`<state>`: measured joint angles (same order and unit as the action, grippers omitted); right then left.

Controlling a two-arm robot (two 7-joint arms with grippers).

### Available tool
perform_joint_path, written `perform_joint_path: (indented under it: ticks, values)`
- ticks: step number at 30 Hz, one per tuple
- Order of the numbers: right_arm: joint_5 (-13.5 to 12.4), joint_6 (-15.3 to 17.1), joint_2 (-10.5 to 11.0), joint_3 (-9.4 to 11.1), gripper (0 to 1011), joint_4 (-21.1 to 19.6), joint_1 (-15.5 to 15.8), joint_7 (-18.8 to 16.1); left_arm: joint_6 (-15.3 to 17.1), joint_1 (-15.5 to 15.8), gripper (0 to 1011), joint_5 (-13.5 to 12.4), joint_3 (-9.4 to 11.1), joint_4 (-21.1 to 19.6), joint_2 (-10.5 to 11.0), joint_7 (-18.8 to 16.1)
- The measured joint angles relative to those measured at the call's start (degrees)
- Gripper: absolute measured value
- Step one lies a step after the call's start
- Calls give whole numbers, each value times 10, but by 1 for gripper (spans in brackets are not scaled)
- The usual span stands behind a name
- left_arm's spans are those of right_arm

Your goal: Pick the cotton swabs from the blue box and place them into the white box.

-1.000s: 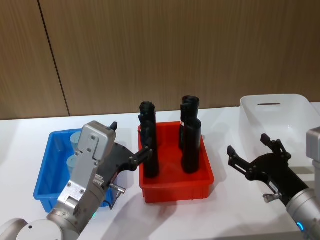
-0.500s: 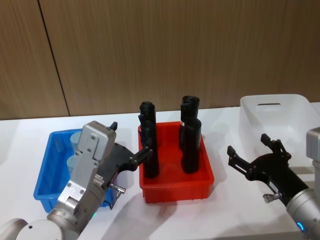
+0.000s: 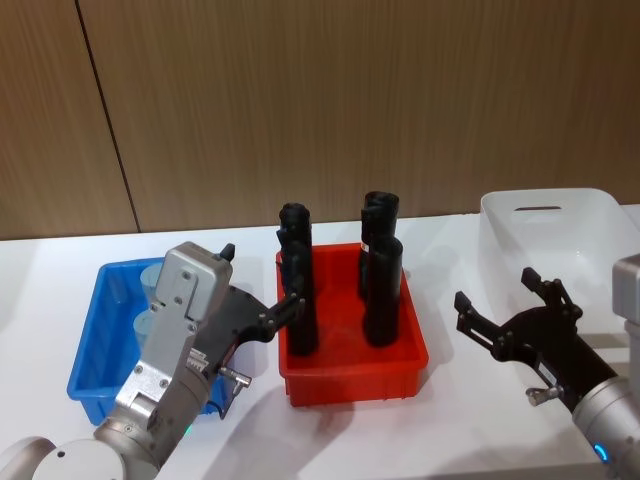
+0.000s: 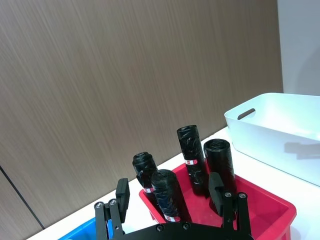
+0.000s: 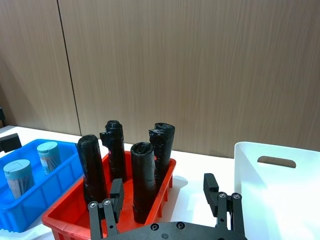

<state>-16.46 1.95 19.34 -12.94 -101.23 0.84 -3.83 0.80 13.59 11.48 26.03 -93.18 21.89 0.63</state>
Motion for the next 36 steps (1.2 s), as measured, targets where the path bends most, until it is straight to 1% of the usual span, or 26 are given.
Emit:
perform_joint_path:
  ticks: [19,22,27,36]
  values:
    - [0,0,0,0,1002,0,0,0,3,1,999,0,0,0,-1,0]
    - [0,0,0,0,1002,0,0,0,10,1,1000,0,-1,0,-3,-4]
    - [0,0,0,0,1002,0,0,0,32,1,1000,1,-3,-2,-4,-18]
    - [0,0,0,0,1002,0,0,0,77,-3,999,21,-17,-7,3,-44]
